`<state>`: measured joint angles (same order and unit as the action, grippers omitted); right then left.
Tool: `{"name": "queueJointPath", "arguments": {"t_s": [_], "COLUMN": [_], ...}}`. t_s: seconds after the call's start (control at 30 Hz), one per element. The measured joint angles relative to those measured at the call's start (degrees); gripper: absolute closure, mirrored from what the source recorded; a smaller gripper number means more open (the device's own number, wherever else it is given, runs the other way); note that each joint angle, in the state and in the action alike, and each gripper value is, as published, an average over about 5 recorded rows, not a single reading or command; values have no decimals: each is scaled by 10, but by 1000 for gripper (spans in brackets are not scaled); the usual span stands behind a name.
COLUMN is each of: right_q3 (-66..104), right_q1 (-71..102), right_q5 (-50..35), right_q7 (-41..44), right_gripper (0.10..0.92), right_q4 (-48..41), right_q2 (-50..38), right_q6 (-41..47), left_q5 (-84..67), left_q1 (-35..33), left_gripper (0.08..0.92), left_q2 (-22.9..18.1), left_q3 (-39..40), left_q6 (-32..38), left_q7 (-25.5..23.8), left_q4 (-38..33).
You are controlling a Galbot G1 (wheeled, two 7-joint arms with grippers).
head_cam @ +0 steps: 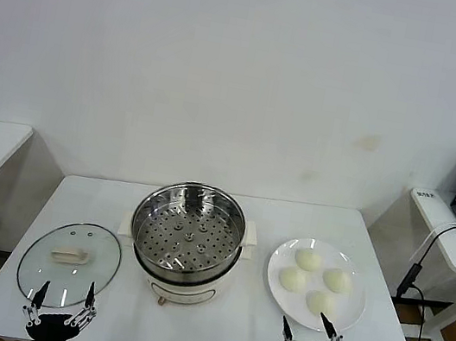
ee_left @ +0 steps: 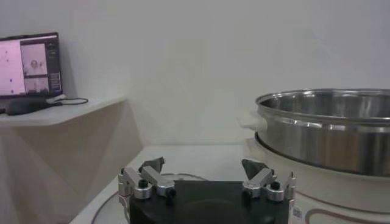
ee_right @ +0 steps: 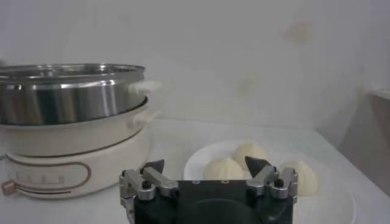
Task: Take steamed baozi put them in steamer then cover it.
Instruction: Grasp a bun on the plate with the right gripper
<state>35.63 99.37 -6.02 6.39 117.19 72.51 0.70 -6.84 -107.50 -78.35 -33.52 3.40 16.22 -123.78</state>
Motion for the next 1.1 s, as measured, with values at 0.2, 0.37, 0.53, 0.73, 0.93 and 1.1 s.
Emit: {"name": "queueJointPath", "arguments": {"t_s": [0.2,0.37,0.53,0.73,0.93,1.1], "right_q3": [28,38,14,-73,-224,-375], "right_q1": [-39,-97,-178,-313,-487,-641], "right_q5": [66,134,189,219,211,194], "right_q7": [14,49,104,185,281,357], "right_gripper": [203,203,202,203,203,202], "right_q4": [-13,-37,-74,-136,-208,-273], "right_q2": [-40,-103,-179,-273,-345,-373], "right_q6": [17,38,55,67,76,79], "left_q5": [20,41,59,76,86,90], "left_q1": [9,17,26,32,31,30], "left_gripper": [177,177,177,177,177,177], "left_q2": [4,7,7,2,-1,-1], "left_q3": [-5,-6,-6,-4,-4,-6], "left_q6": [-17,-30,-38,-44,-46,-47], "left_q7": [0,-1,-3,-5,-4,-3], "left_q4": [-1,-6,-9,-8,-8,-7]}}
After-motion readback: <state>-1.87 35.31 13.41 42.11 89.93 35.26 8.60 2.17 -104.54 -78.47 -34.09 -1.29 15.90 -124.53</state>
